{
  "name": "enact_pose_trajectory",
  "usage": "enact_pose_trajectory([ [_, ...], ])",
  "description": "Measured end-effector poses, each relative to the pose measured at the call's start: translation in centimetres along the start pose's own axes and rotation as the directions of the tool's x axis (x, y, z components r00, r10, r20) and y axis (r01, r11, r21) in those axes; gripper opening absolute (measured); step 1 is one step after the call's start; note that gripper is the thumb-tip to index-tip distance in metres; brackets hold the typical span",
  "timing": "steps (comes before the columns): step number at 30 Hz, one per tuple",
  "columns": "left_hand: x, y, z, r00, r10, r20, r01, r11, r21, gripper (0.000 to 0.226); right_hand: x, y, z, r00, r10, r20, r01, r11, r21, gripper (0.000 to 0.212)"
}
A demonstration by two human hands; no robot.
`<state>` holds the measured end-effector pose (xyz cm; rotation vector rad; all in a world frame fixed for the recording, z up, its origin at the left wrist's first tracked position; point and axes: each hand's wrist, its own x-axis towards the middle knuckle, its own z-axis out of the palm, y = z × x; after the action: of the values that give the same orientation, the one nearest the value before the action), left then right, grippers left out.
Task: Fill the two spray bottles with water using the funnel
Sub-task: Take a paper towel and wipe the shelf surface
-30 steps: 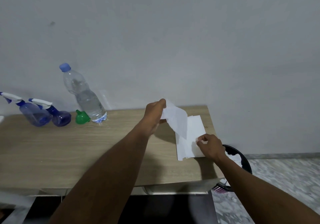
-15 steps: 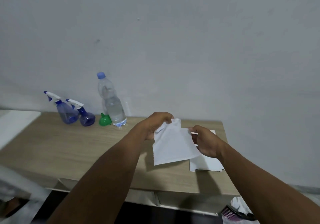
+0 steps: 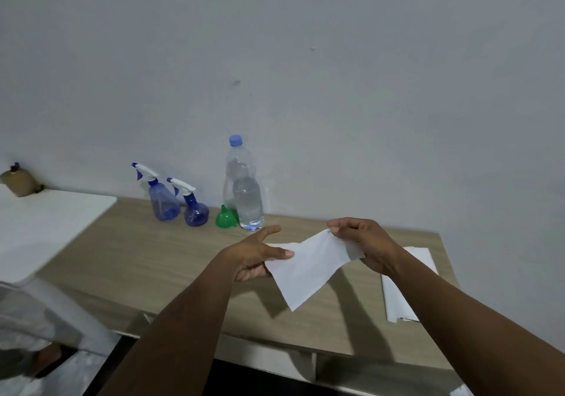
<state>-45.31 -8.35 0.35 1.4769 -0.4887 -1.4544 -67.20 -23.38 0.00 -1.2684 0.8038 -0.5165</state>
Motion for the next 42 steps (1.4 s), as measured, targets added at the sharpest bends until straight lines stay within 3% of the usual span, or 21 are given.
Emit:
enact_pose_trajectory([
  [6,-1.4,0.5,-8.1,0.997,0.038,-0.062,-0.037,0.999,0.030,0.068,2.2,-0.4,7.3,0.998,-0.022,-0.065,0.011,0.988,-0.153,0.017],
  [11,-2.0,0.3,-14.6,0.999,0.046,0.007,-0.046,0.997,0.066,0.062,3.9,-0.5,14.2,0.986,-0.106,-0.130,0.076,0.973,-0.218,0.022],
  [15,-1.9,-0.2,-17.7,0.993,0.100,-0.055,-0.092,0.987,0.132,0.037,4.4,0.9,18.1,0.982,-0.108,-0.157,0.066,0.966,-0.252,0.027],
  [20,-1.6,0.6,-20.5,0.963,0.233,-0.137,-0.160,0.899,0.407,0.028,4.6,1.3,19.5,0.986,-0.084,-0.143,0.030,0.937,-0.348,0.029],
  [24,-2.0,0.3,-21.3,0.938,0.309,-0.159,-0.203,0.859,0.470,0.020,4.8,1.1,20.1,0.993,-0.080,-0.085,0.041,0.920,-0.390,0.005],
  [28,-2.9,-0.1,-22.5,0.912,0.373,-0.173,-0.196,0.763,0.616,0.009,5.5,1.5,20.9,0.987,-0.125,-0.105,0.060,0.875,-0.480,0.010],
  [32,-3.7,-0.1,-24.0,0.870,0.435,-0.234,-0.190,0.732,0.655,0.010,6.0,1.6,22.1,0.979,-0.192,-0.062,0.122,0.807,-0.578,0.012],
  [38,-3.9,0.0,-26.6,0.867,0.410,-0.283,-0.138,0.744,0.653,0.009,6.3,1.9,24.4,0.997,-0.060,0.041,0.072,0.885,-0.459,0.011],
  [42,-4.3,0.3,-29.8,0.899,0.342,-0.272,-0.113,0.783,0.612,0.011,7.9,2.2,26.6,0.984,0.141,0.111,-0.088,0.916,-0.391,0.010],
])
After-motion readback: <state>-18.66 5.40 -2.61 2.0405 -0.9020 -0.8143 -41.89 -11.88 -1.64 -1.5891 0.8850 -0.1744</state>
